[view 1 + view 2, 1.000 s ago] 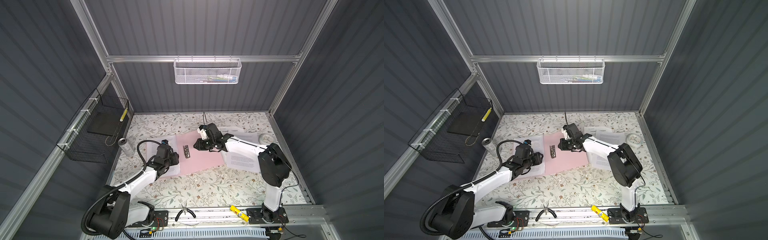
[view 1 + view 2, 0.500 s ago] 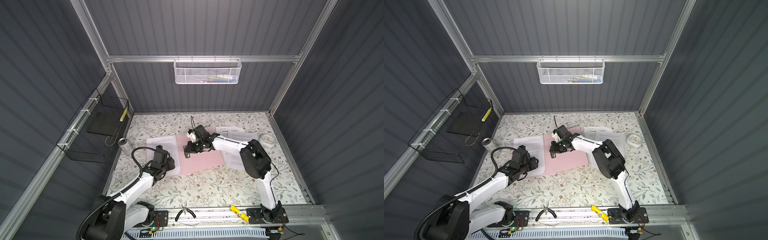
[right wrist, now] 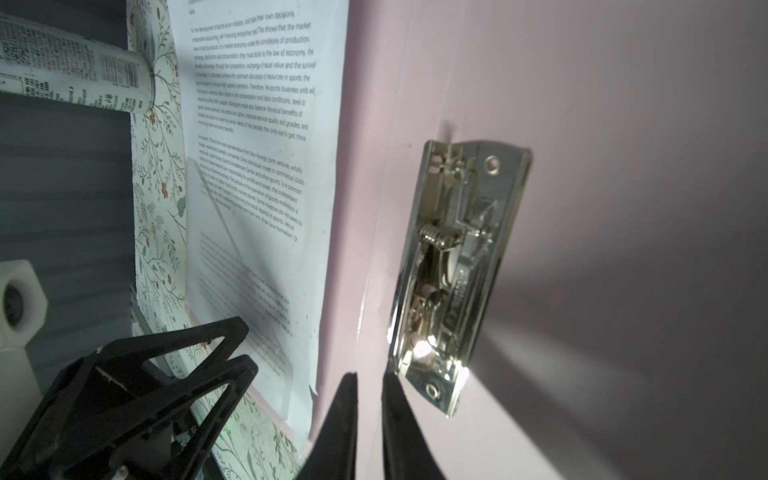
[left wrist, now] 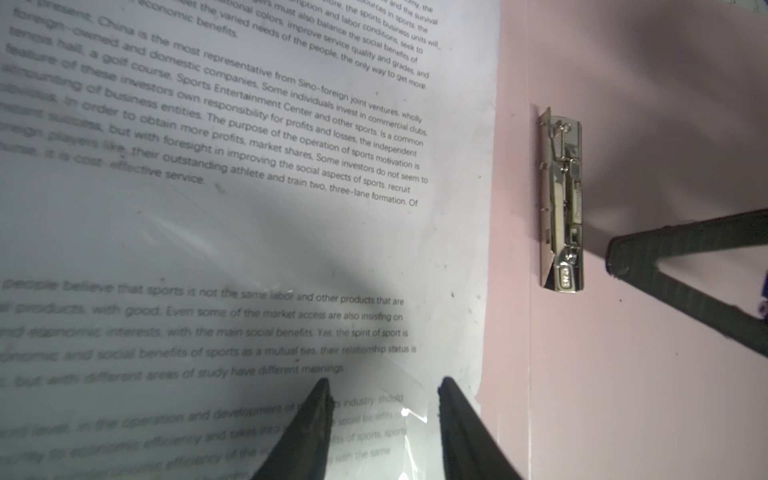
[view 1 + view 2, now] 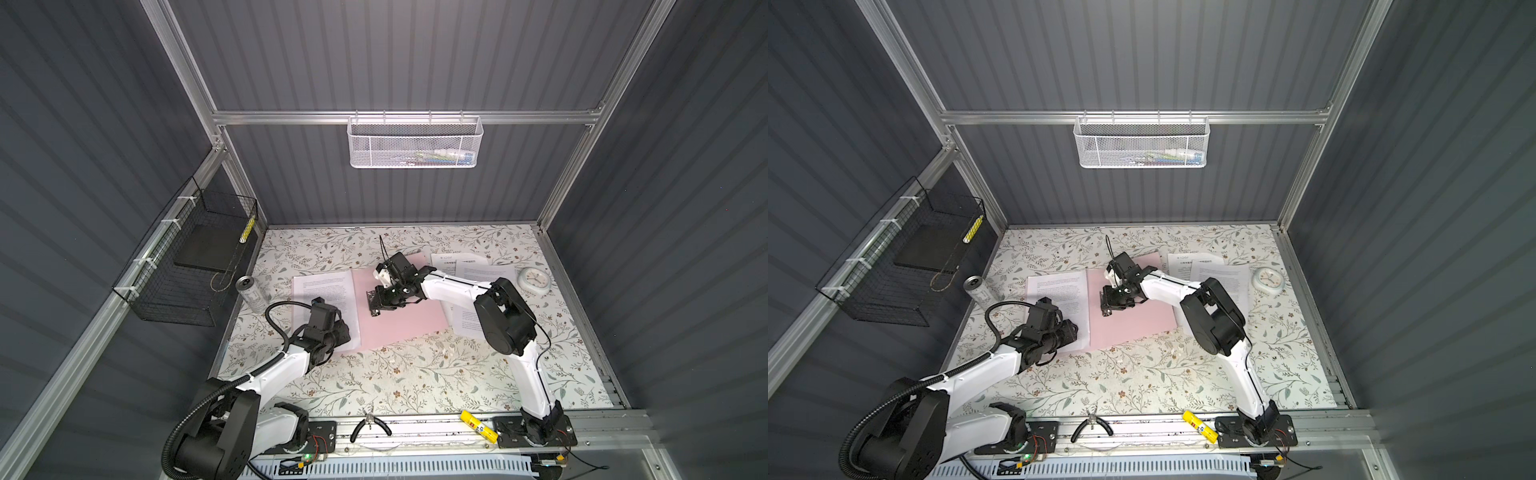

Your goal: Put the files into the folder

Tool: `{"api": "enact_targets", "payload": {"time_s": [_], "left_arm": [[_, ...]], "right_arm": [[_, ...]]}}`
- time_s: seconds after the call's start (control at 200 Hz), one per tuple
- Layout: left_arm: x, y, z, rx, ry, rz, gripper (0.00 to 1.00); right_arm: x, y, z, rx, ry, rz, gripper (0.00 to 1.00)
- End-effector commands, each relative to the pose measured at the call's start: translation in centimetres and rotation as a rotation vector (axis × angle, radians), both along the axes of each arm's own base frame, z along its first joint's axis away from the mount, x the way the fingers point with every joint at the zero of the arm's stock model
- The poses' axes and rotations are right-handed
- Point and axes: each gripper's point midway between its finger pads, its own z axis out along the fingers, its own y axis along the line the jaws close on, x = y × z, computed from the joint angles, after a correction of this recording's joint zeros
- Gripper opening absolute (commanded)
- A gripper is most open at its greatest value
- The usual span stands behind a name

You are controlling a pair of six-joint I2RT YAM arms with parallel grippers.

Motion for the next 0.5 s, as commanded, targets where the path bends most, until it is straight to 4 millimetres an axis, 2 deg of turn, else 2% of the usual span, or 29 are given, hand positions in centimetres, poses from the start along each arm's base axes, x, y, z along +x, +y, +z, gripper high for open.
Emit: {"api": "enact_targets", "payload": {"time_s": [0.0, 0.49], "left_arm": [[-0.37, 0.53, -1.02, -0.001, 0.022, 0.025, 0.43], [-0.21, 1.03, -1.84, 0.015, 0.037, 0.047, 0.41]], "right_arm": [[-0.43, 0.03, -1.12, -0.025, 0.034, 0.003, 0.16], [-0.81, 0.07, -1.82, -0.028, 0.064, 0.008, 0.16]]}}
